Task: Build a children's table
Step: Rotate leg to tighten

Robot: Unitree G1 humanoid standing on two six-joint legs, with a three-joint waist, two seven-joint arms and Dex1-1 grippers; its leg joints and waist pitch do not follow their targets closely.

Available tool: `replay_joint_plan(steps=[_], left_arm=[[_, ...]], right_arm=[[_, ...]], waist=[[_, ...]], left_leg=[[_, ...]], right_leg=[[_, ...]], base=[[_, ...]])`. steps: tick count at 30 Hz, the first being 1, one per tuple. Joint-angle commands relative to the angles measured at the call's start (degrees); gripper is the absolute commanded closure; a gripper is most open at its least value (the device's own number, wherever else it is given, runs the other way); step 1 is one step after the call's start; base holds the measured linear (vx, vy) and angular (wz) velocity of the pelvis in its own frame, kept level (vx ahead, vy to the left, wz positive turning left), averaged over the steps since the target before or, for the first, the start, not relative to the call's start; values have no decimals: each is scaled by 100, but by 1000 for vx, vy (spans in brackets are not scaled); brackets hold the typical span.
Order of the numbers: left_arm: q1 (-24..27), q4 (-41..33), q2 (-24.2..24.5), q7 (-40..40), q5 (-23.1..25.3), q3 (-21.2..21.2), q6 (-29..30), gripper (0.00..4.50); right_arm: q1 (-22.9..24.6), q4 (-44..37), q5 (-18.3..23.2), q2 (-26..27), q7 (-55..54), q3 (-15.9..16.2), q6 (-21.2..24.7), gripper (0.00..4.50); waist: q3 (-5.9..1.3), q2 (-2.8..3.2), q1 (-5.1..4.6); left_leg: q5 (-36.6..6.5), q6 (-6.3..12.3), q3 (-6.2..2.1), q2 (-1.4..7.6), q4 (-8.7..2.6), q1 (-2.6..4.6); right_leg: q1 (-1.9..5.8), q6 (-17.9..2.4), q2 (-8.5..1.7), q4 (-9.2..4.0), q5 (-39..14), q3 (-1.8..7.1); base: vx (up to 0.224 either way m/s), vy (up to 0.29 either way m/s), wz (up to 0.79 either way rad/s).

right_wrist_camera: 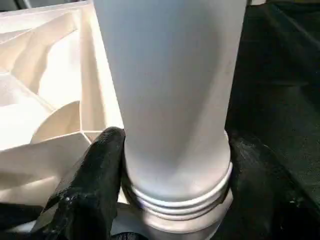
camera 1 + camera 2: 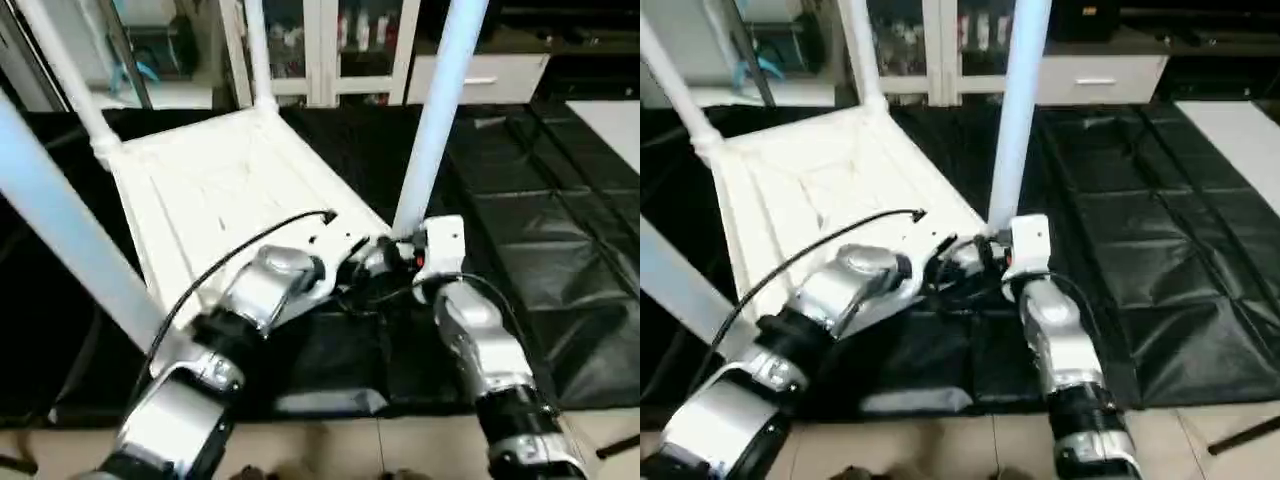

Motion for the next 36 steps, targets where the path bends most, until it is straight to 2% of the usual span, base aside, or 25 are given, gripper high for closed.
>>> replay_joint_plan(steps=[1,3,6,8,9,10,11,12,13,14,15,16,17,18,20,22,25,27,28,36], left_arm=[[-117,156,33,565,73,317,-44,450],[-120,159,57,494,58,342,-95,450],[-38,66,170,152,12,224,-247,450],[0,-1,218,12,-22,193,-272,450],[98,-196,339,-262,-52,108,-244,450],[338,-636,634,-837,-107,-53,-200,450],[398,-743,712,-973,-116,-93,-194,450],[511,-918,858,-1238,-138,-176,-249,450],[583,-1036,949,-1375,-149,-227,-221,450],[668,-1175,1065,-1511,-159,-275,-184,450],[709,-1239,1115,-1585,-175,-296,-196,450],[853,-1489,1307,-1847,-252,-363,-122,450],[922,-1627,1420,-1993,-287,-405,-70,450],[1054,-1902,1634,-2296,-383,-476,-28,450],[1093,-1985,1686,-2370,-419,-487,8,450],[1245,-2332,1908,-2740,-552,-548,68,450],[1292,-2459,1992,-2890,-560,-597,72,450],[1273,-2475,1976,-2889,-544,-621,116,450],[1273,-2475,1976,-2889,-544,-621,116,450],[1186,-2449,1870,-2896,-541,-721,186,450]], right_arm=[[-81,-67,-19,184,-8,123,-165,182],[-161,-17,-57,198,1,164,-266,182],[-182,-12,131,145,417,182,-312,182],[-169,-59,130,106,532,210,-325,182],[-106,-231,209,19,749,234,-212,147],[39,-644,422,-256,1241,229,72,126],[76,-750,484,-326,1358,218,157,112],[120,-874,527,-478,1536,204,208,110],[154,-958,571,-582,1672,195,246,103],[210,-1121,751,-735,1961,165,418,79],[241,-1198,815,-819,2108,170,469,79],[376,-1518,1052,-1177,2717,234,692,73],[460,-1696,1151,-1400,3064,310,819,68],[611,-1965,1239,-1834,3641,477,985,61],[652,-2031,1255,-1951,3780,521,1038,61],[785,-2133,1120,-2441,4383,744,1018,61],[807,-2147,1096,-2620,4656,830,1057,61],[727,-2009,1046,-2676,4748,912,1026,61],[727,-2009,1046,-2676,4748,912,1026,61],[382,-1384,809,-2399,4654,1152,692,61]], waist=[[-446,-84,29],[-429,-147,16],[-410,-125,4],[-414,-137,-11],[-421,-92,-3],[-424,-145,-10],[-437,-136,6],[-442,-118,-9],[-449,-124,-2],[-426,-109,5],[-426,-109,5],[-403,-103,47],[-392,-88,71],[-393,-62,97],[-376,-78,98],[-370,-104,104],[-361,-118,96],[-349,-146,91],[-353,-139,94],[-391,-122,100]], left_leg=[[-593,543,-114,212,-370,93],[-664,581,-103,221,-379,93],[-852,518,-112,225,-396,93],[-808,502,-108,222,-390,88],[-738,526,-113,219,-385,91],[-669,592,-119,228,-384,71],[-562,650,-128,236,-372,47],[-438,782,-113,237,-353,50],[-415,813,-117,249,-348,68],[-490,835,-86,243,-342,93],[-490,835,-86,243,-342,93],[-774,724,-100,283,-377,119],[-842,664,-104,303,-393,135],[-992,519,-107,314,-407,170],[-1037,442,-100,302,-428,156],[-1184,335,-104,299,-433,156],[-1302,275,-109,288,-440,144],[-1359,264,-104,283,-436,147],[-1329,246,-109,282,-434,148],[-1009,320,-101,273,-399,144]], right_leg=[[306,-1463,-267,-314,-444,139],[299,-1433,-260,-339,-682,136],[289,-1350,-266,-366,-1042,140],[293,-1333,-259,-357,-984,145],[293,-1348,-264,-344,-900,146],[335,-1363,-262,-332,-750,141],[366,-1377,-272,-285,-579,145],[321,-1424,-254,-258,-314,153],[322,-1442,-253,-257,-243,149],[267,-1516,-238,-276,-363,149],[267,-1516,-238,-276,-363,149],[292,-1482,-249,-299,-736,151],[275,-1446,-246,-307,-849,153],[264,-1381,-221,-315,-951,152],[246,-1383,-219,-314,-949,165],[255,-1349,-243,-334,-1160,170],[260,-1298,-264,-356,-1420,181],[235,-1229,-265,-384,-1617,187],[232,-1212,-272,-385,-1669,188],[236,-1350,-253,-329,-1152,175]], base=[[0,0,0],[0,0,0],[0,0,0],[0,0,0],[0,0,0],[0,0,0],[0,0,0],[0,0,0],[0,0,0],[0,0,0],[0,0,0],[0,0,0],[0,0,0],[0,0,0],[0,0,0],[0,0,0],[0,0,0],[0,0,0],[0,0,0],[0,0,0]])
